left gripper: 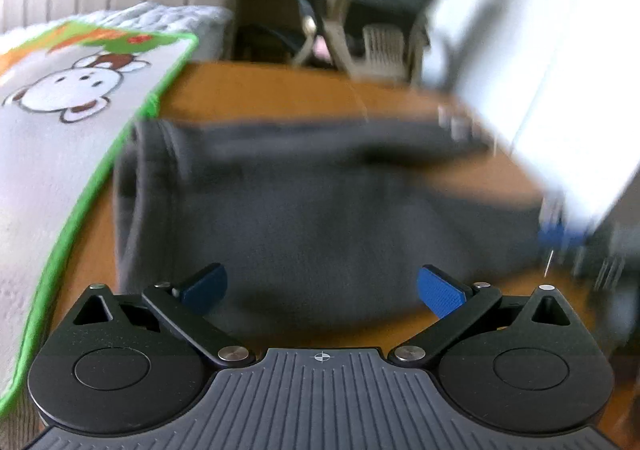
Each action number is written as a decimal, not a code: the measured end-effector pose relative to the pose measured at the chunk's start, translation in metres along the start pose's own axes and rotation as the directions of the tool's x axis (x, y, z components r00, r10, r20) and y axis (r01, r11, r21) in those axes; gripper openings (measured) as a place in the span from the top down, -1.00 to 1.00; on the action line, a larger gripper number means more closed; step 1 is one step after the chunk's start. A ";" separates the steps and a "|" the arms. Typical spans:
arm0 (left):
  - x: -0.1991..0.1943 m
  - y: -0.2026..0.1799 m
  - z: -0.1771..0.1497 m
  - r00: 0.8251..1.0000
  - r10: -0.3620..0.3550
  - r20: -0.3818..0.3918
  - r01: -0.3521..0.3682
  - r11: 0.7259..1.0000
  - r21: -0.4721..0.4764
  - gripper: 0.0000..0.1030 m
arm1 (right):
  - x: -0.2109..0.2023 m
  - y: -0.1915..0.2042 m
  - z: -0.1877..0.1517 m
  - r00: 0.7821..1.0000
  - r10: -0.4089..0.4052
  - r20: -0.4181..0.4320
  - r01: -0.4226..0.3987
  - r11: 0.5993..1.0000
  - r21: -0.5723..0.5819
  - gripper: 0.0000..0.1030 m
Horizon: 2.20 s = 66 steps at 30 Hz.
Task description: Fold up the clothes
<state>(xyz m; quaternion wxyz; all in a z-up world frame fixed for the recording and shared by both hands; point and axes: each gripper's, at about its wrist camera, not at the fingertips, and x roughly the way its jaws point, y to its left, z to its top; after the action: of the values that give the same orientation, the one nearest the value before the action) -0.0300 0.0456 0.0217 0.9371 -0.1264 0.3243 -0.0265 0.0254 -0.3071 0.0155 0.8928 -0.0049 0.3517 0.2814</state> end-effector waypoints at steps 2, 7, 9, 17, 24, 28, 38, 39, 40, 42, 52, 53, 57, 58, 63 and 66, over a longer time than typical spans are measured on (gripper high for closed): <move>-0.006 0.017 0.028 0.995 0.039 0.089 -0.035 0.998 -0.047 -1.00 | 0.001 0.002 0.001 1.000 -0.009 -0.003 0.009 1.000 -0.003 -1.00; 0.020 0.075 0.080 0.996 0.051 0.067 -0.031 0.964 -0.264 -0.98 | 0.002 0.002 0.000 1.000 -0.006 0.006 0.006 1.000 -0.004 -1.00; 0.033 0.091 0.087 0.998 0.056 0.039 -0.040 0.944 -0.327 -0.90 | 0.001 -0.001 0.000 1.000 0.007 0.012 -0.007 1.000 0.011 -1.00; 0.069 0.109 0.090 0.996 0.079 -0.047 -0.090 0.940 -0.329 -0.75 | 0.001 -0.035 0.049 0.995 -0.044 0.094 0.036 0.995 0.092 -0.22; 0.080 0.110 0.088 0.988 0.140 -0.062 -0.153 0.942 -0.300 -0.81 | 0.040 -0.083 0.119 0.978 -0.163 0.132 0.142 0.977 0.159 0.21; 0.085 0.108 0.085 0.990 0.125 -0.058 -0.137 0.947 -0.292 -0.73 | 0.083 -0.109 0.138 0.977 -0.194 0.092 0.170 0.961 0.220 0.21; 0.100 0.102 0.080 0.990 0.133 -0.049 -0.141 0.965 -0.222 -0.50 | 0.137 -0.127 0.145 0.991 -0.119 0.054 0.101 0.958 0.267 -0.11; 0.101 0.099 0.080 0.989 0.138 -0.047 -0.145 0.967 -0.209 -0.37 | 0.138 -0.124 0.145 0.992 -0.119 0.049 0.103 0.962 0.253 0.30; 0.102 0.098 0.080 0.989 0.139 -0.049 -0.146 0.968 -0.203 0.03 | 0.138 -0.120 0.145 0.991 -0.124 0.048 0.110 0.965 0.237 0.58; 0.102 0.099 0.080 0.991 0.124 -0.053 -0.133 0.968 -0.215 0.19 | 0.133 -0.112 0.144 0.988 -0.144 0.061 0.128 0.970 0.207 0.78; 0.020 0.078 0.085 0.993 0.032 0.113 -0.014 0.988 -0.152 0.28 | 0.031 -0.091 0.144 0.966 -0.068 0.249 0.027 0.986 0.165 0.88; 0.009 0.073 0.082 0.991 0.019 0.130 -0.001 0.991 -0.137 0.28 | 0.018 -0.090 0.140 0.963 -0.059 0.264 0.018 0.987 0.157 0.88; -0.034 0.061 0.058 0.983 -0.007 0.182 0.026 0.995 -0.099 0.35 | -0.028 -0.085 0.114 0.957 -0.038 0.289 -0.004 0.990 0.143 0.88; -0.043 0.062 0.049 0.983 -0.008 0.184 0.028 0.994 -0.105 0.35 | -0.036 -0.085 0.105 0.956 -0.038 0.290 -0.004 0.990 0.141 0.88; -0.073 0.068 0.010 0.985 0.016 0.171 0.008 0.990 -0.138 0.35 | -0.058 -0.092 0.062 0.967 -0.052 0.248 0.007 0.984 0.179 0.88; -0.081 0.079 -0.005 0.989 0.046 0.140 -0.022 0.985 -0.172 0.34 | -0.065 -0.103 0.039 0.975 -0.045 0.219 -0.009 0.970 0.242 0.88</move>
<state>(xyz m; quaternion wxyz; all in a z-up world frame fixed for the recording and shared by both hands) -0.0988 0.1316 0.0466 0.9441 -0.2017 0.2594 0.0265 0.0636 -0.4181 0.0662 0.9231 0.1323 0.2807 0.2271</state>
